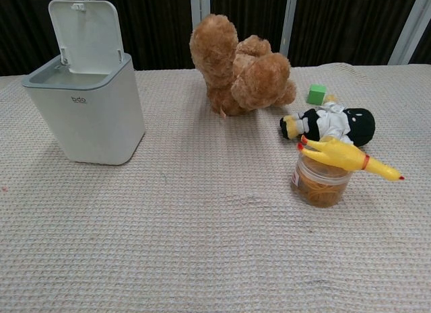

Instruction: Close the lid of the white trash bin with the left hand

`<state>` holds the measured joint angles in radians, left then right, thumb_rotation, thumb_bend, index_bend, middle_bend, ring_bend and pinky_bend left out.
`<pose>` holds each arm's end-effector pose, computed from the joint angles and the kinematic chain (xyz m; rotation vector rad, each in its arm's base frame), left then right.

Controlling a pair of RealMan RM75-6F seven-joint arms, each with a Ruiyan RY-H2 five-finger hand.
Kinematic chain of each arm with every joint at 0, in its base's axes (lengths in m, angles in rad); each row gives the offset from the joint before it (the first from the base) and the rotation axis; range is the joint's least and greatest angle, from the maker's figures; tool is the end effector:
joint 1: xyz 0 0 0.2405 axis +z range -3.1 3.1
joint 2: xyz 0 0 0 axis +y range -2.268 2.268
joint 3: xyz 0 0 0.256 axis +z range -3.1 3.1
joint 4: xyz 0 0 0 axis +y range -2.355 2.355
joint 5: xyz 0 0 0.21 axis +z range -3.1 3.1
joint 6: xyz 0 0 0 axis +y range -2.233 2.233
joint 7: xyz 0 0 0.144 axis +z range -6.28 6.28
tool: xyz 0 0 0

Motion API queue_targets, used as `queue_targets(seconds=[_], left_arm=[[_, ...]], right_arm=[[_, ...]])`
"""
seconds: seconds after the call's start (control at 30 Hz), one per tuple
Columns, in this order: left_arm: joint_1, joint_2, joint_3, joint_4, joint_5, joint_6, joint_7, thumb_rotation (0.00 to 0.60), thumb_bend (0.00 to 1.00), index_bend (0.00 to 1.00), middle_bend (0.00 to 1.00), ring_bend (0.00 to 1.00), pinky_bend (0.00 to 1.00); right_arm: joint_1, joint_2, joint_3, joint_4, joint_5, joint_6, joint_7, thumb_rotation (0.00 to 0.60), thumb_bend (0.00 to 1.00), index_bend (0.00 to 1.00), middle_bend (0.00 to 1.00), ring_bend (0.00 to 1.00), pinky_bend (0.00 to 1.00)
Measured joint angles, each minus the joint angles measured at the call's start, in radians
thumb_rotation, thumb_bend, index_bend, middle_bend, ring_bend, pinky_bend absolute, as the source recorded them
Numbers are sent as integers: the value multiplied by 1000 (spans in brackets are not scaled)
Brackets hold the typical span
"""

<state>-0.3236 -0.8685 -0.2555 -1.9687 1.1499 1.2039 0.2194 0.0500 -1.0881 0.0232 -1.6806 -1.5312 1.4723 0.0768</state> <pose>-0.2263 0.2711 0.2029 -1.4222 -0.9228 -0.8696 -0.3043 -0.1637 0.1556 1.3739 -1.0306 0.9581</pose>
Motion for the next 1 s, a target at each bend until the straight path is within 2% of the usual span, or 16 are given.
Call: queue_targets(seconds=[0.2, 0.4, 0.6, 0.7, 1.0], left_arm=[[-173, 29, -77, -23, -256, -155, 76, 600, 563, 0, 930, 850, 970], [-366, 24, -106, -13, -515, -250, 217, 600, 630, 0, 937, 854, 976], [-548, -21, -99, 19, -754, -259, 367, 600, 651, 5, 944, 857, 977], [-624, -57, -91, 44, -849, -242, 427, 600, 654, 50, 949, 863, 979], [-751, -151, -69, 127, -1012, -206, 498, 600, 672, 164, 968, 877, 990]], right_arm=[[3, 5, -1, -1, -6, -6, 11, 600, 191, 0, 0, 0, 0], [3, 5, 1, 7, -7, -1, 22, 600, 192, 0, 0, 0, 0], [3, 7, 2, 10, -6, -2, 33, 600, 191, 0, 0, 0, 0], [4, 8, 2, 10, -6, -3, 35, 600, 192, 0, 0, 0, 0], [3, 9, 4, 6, 3, -6, 40, 600, 192, 0, 0, 0, 0]])
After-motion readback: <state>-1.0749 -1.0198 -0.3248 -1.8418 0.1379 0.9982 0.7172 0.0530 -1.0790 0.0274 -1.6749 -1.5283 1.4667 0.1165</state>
